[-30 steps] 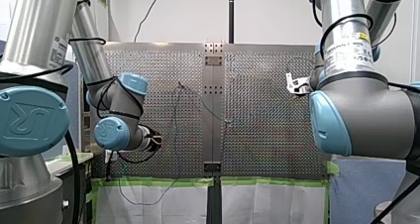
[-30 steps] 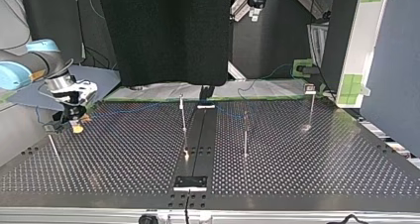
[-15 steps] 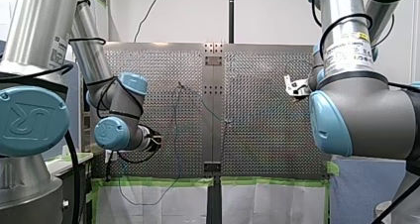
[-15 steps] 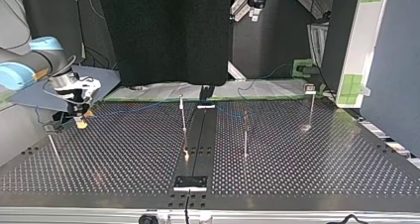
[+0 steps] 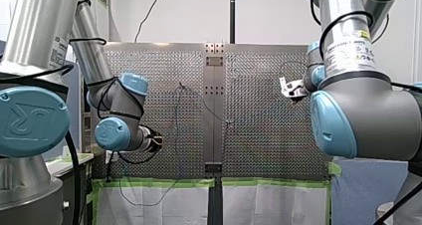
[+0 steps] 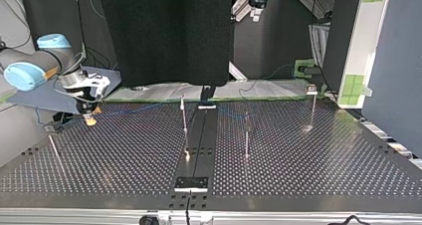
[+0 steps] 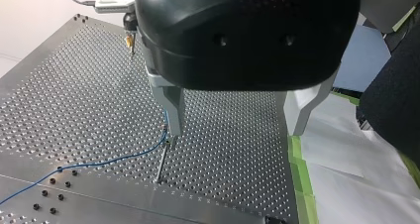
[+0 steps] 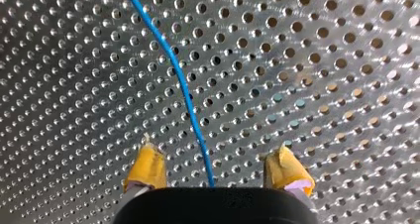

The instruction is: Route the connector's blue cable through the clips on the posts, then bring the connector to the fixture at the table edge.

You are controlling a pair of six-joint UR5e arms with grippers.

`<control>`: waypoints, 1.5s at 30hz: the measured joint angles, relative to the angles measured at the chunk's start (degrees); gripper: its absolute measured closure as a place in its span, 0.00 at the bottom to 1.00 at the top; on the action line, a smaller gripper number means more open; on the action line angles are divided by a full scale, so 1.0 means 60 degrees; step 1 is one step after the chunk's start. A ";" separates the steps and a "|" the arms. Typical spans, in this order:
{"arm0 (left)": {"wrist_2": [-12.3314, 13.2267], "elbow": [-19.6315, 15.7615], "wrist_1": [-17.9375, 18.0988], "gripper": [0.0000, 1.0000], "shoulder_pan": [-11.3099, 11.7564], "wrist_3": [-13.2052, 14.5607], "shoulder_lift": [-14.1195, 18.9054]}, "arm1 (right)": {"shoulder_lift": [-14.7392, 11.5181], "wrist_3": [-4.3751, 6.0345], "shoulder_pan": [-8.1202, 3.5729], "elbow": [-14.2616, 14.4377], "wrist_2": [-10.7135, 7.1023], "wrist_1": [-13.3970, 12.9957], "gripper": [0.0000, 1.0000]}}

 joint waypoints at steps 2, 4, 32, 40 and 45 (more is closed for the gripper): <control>0.0000 0.0000 0.0010 0.00 0.0000 -0.0006 0.0000 | -0.0126 0.0008 0.0104 0.0128 0.0024 -0.0084 0.00; 0.0000 0.0002 0.0027 0.00 0.0000 -0.0017 0.0000 | -0.0254 0.0005 0.0212 0.0256 0.0026 -0.0191 0.00; -0.1209 0.0952 0.0077 0.00 0.0013 -0.0332 0.0027 | -0.1996 0.1301 0.2326 0.1927 0.1856 -0.0948 0.00; -0.1700 0.1261 0.0043 0.00 0.0017 -0.0327 0.0039 | -0.2556 0.1543 0.2886 0.2486 0.2415 -0.1505 0.00; -0.1802 0.1271 0.0021 0.00 0.0002 -0.0384 0.0042 | -0.2711 0.1534 0.3284 0.2885 0.2812 -0.1905 0.00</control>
